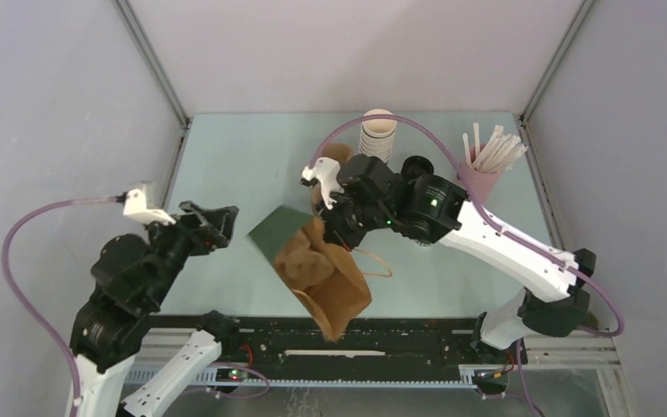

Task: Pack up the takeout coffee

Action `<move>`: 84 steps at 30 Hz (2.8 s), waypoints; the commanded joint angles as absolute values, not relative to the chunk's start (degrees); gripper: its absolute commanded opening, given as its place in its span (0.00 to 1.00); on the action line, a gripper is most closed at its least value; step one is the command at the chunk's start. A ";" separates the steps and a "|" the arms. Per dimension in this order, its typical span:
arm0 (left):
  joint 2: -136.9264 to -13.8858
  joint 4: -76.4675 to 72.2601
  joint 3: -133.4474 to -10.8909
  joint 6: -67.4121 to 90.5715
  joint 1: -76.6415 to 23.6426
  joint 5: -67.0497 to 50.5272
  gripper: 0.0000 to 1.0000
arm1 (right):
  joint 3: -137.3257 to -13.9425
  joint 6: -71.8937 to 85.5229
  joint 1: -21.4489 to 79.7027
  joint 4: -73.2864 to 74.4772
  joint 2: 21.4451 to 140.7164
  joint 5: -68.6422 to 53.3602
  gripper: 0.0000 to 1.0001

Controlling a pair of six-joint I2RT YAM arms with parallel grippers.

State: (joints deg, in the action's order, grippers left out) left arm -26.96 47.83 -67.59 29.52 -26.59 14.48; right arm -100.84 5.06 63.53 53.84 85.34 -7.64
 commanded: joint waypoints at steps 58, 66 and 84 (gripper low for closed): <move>-53.50 39.35 -75.16 8.36 -47.78 6.74 0.80 | -130.92 4.65 51.81 82.16 105.66 -14.42 0.00; -58.56 40.85 -74.80 4.76 -47.74 9.61 0.72 | -130.23 2.98 51.42 80.93 106.43 -15.20 0.01; -63.79 39.33 -72.08 2.59 -45.30 18.53 0.07 | -118.37 12.60 42.84 58.48 92.86 -16.86 1.00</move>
